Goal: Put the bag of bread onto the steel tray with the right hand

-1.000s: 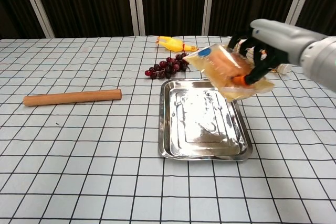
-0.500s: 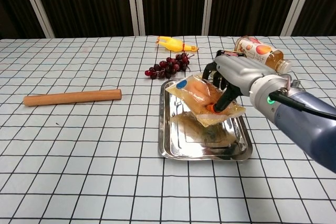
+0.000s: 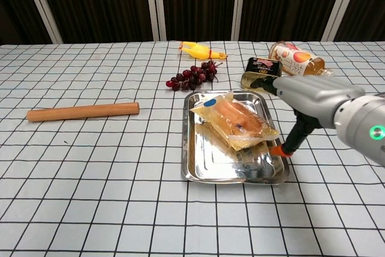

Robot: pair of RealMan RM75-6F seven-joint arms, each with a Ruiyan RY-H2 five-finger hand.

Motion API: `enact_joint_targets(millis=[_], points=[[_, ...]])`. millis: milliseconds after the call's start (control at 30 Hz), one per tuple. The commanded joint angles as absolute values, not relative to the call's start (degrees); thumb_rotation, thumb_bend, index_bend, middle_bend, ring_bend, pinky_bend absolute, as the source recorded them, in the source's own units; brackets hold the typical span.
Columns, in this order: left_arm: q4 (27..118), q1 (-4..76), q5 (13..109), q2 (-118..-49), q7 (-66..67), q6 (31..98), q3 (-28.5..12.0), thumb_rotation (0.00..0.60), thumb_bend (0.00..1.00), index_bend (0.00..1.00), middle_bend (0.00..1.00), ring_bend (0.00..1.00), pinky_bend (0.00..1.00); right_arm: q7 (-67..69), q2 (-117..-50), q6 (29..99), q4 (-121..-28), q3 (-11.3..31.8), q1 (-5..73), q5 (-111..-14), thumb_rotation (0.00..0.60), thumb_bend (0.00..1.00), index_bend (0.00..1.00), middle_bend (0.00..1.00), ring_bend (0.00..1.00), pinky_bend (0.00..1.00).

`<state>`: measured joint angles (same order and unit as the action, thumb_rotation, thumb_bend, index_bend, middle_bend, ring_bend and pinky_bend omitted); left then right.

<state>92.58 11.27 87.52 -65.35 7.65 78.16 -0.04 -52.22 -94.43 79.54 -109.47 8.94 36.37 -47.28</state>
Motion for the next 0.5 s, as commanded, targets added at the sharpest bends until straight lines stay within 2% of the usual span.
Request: enact_joint_targets(millis=[33,67,133,300,400,500], points=[[92.42,11.13,87.69,-65.23,7.42,78.41,0.03,0.600,0.05,0.00,0.00,0.00,0.04,-51.49,-88.54,85.79,-114.74,4.49,32.52,-55.60,0.600,0.25,0.00,0.00,0.00,0.12],[92.34,11.13,87.73,-65.18,7.28,78.45,0.02,0.600,0.05,0.00,0.00,0.00,0.04,-50.88,-86.45,87.83,-115.06,2.88,31.11,-58.79,0.600,0.25,0.00,0.00,0.00,0.06],[92.22,11.08,87.85,-65.11,7.23,78.66,0.00,0.600,0.05,0.00,0.00,0.00,0.04,-48.54,-82.46,91.56,-114.01,-0.69,27.96,-64.79,0.600,0.25,0.00,0.00,0.00,0.00],[92.49,10.50,88.97,-65.08,7.38,80.15,0.28,0.600,0.05,0.00,0.00,0.00,0.04,-36.07,-75.15,100.68,-103.56,-9.71,17.86,-75.69,0.600,0.25,0.00,0.00,0.00,0.00],[92.91,10.10,89.67,-65.22,7.52,81.06,0.49,0.600,0.05,0.00,0.00,0.00,0.04,-28.41,-75.53,105.57,-92.14,-11.05,12.03,-77.06,0.600,0.25,0.00,0.00,0.00,0.00],[93.07,10.03,90.20,-65.55,8.13,81.17,0.77,0.600,0.05,0.00,0.00,0.00,0.04,-22.62,-74.28,103.12,-89.81,-11.02,10.37,-75.11,0.600,0.25,0.00,0.00,0.00,0.00]])
